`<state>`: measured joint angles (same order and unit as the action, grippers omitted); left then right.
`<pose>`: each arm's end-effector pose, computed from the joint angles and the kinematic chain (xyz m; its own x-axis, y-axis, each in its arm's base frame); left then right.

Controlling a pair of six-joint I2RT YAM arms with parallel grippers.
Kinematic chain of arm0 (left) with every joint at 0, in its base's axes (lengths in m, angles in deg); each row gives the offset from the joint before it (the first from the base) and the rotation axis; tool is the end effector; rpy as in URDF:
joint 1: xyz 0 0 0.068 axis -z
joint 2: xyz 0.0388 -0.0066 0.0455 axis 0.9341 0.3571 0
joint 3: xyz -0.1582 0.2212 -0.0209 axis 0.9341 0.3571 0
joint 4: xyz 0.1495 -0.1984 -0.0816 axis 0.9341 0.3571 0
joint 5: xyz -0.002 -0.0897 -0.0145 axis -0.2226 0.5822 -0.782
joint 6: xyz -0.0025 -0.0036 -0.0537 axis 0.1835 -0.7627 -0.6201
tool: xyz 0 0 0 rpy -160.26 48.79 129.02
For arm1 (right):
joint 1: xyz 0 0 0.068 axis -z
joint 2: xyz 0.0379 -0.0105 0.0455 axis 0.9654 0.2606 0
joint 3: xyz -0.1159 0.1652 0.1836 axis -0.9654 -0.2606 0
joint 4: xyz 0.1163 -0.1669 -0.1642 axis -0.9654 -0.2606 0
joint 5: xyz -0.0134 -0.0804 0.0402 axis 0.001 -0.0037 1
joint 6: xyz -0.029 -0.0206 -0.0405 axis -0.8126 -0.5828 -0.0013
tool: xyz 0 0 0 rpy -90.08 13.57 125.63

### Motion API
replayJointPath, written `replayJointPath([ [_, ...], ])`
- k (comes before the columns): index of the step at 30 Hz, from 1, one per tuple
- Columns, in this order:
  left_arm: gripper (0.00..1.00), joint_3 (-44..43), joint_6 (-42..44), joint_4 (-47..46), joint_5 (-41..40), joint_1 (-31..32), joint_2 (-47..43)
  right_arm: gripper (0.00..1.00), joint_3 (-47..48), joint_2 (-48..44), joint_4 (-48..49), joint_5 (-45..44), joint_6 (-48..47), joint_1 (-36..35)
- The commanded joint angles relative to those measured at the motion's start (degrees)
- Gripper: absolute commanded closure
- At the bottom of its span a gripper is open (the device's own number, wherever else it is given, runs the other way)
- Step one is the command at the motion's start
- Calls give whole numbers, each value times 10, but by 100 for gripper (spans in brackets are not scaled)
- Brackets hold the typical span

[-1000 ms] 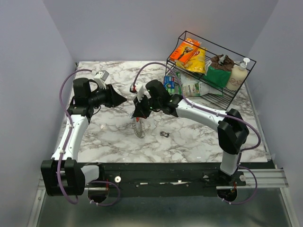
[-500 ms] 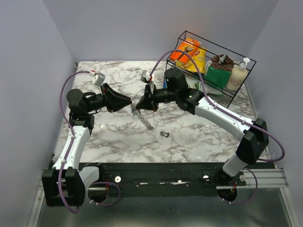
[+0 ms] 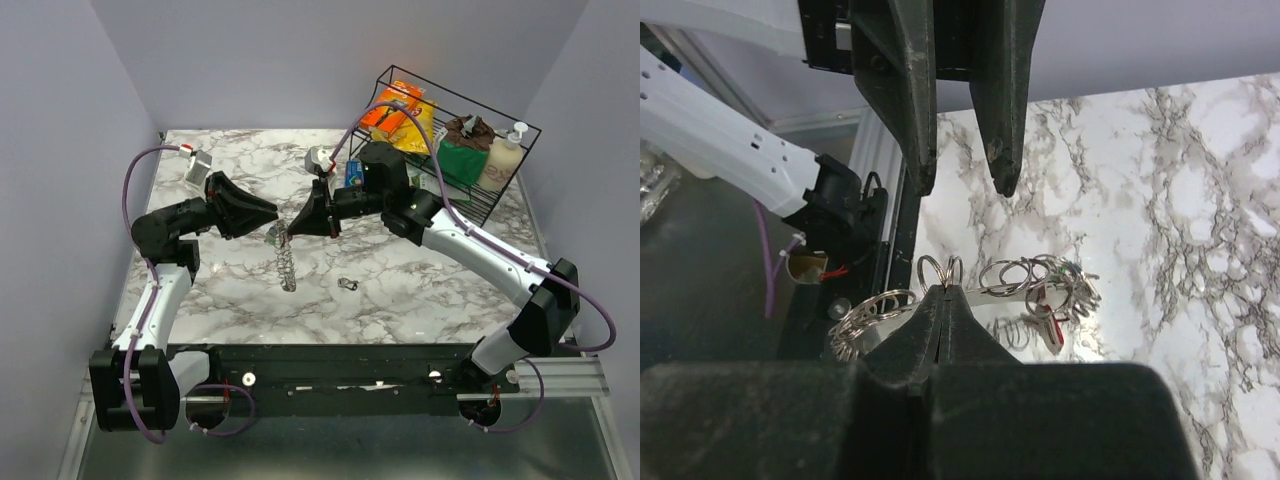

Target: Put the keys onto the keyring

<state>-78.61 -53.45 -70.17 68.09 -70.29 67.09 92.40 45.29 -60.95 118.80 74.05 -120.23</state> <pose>0.2104 -0.0298 0.3728 -0.3462 -0.2596 -0.9015 0.9114 0.1351 -0.3888 0.2353 0.2763 0.3824 -0.1334 -0.1701 -0.9763 -0.9865 -0.0720 0.1474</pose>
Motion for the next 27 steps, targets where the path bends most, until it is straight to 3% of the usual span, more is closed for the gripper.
replayJointPath([
  [1, 63, 7, -74, -107, 22, 5, 12, 99, 3, -26, 41, 43, 17, 5],
  [10, 66, 8, -133, -196, 37, 10, 26, 99, -3, -41, 63, 49, 45, 11],
  [27, 74, -1, -136, -192, 43, 38, 36, 99, -5, -46, 101, 60, 66, 17],
])
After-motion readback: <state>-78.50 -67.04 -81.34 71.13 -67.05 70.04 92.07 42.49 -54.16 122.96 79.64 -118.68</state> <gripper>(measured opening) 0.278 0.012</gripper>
